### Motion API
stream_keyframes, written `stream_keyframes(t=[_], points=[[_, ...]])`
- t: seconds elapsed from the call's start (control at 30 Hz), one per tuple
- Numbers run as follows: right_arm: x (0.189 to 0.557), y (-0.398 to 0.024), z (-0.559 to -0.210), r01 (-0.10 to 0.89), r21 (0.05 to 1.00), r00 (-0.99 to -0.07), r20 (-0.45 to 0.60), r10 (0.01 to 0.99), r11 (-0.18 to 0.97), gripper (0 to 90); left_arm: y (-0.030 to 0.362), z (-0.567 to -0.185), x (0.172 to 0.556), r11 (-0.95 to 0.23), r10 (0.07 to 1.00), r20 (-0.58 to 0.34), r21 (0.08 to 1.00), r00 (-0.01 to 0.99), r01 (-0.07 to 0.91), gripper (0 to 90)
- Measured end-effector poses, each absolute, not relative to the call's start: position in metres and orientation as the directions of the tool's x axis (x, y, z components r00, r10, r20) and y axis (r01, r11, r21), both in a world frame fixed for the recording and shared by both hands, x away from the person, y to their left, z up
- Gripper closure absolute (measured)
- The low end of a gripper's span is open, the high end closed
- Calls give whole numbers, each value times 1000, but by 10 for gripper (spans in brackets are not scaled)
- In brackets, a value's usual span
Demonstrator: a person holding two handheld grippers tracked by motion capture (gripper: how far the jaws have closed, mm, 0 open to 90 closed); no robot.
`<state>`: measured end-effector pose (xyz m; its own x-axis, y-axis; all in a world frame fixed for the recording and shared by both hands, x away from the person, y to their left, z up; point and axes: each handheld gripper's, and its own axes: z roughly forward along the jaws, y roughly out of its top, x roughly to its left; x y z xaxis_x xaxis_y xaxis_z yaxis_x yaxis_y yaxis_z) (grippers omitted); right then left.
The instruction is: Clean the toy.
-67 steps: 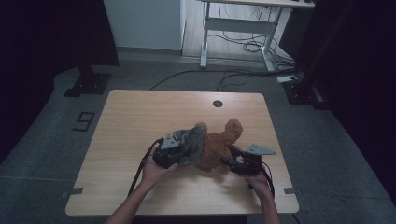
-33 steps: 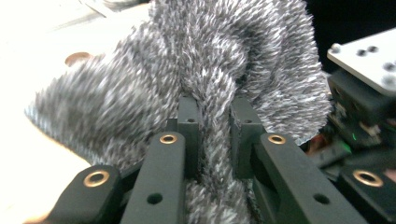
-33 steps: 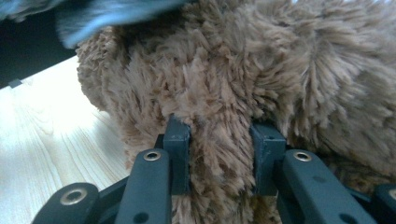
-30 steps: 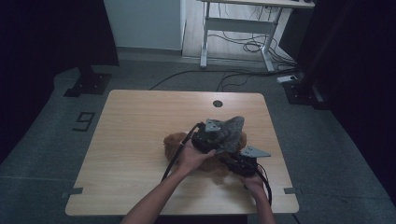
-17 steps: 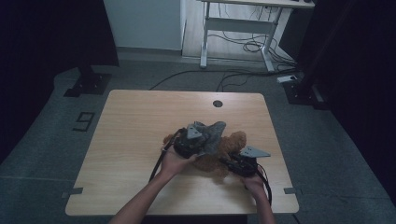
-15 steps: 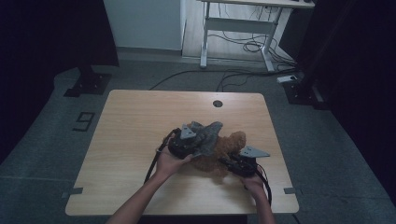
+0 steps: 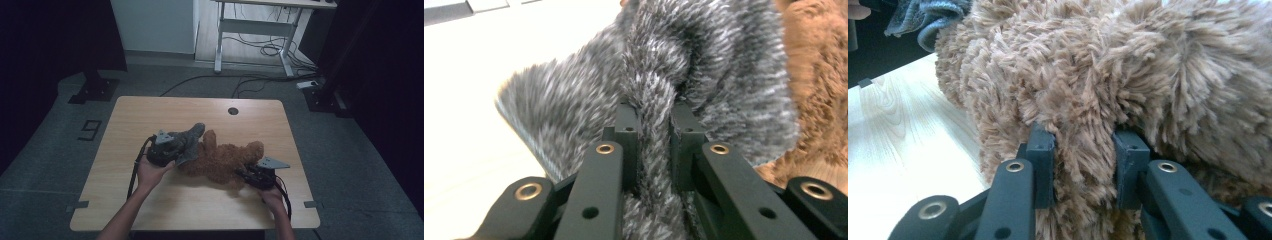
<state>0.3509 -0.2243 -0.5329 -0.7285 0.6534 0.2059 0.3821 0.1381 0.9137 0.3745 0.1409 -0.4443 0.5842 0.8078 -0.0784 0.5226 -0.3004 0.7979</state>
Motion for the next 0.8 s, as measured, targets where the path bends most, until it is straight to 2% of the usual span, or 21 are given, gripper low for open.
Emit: stream_keyframes(t=[0.13, 0.27, 0.43, 0.47, 0.63, 0.8], points=[[352, -225, -533, 382, 914, -728, 207, 654, 135, 682, 127, -437, 376, -317, 794, -67, 802, 604, 506, 779], [352, -225, -533, 384, 914, -728, 210, 652, 134, 682, 94, -431, 378, -344, 753, -72, 805, 654, 484, 778], [351, -225, -533, 388, 912, -726, 214, 653, 132, 682, 56, -437, 379, -422, 724, -20, 778, 690, 466, 778], [351, -226, -533, 388, 912, -726, 214, 654, 133, 682, 55, -441, 380, -427, 727, -12, 775, 687, 466, 778], [351, -225, -533, 386, 913, -735, 216, 643, 134, 681, 80, -448, 382, -358, 729, -102, 786, 677, 505, 779], [351, -225, -533, 386, 912, -735, 216, 643, 135, 681, 110, -442, 373, -345, 769, -64, 796, 637, 497, 779]])
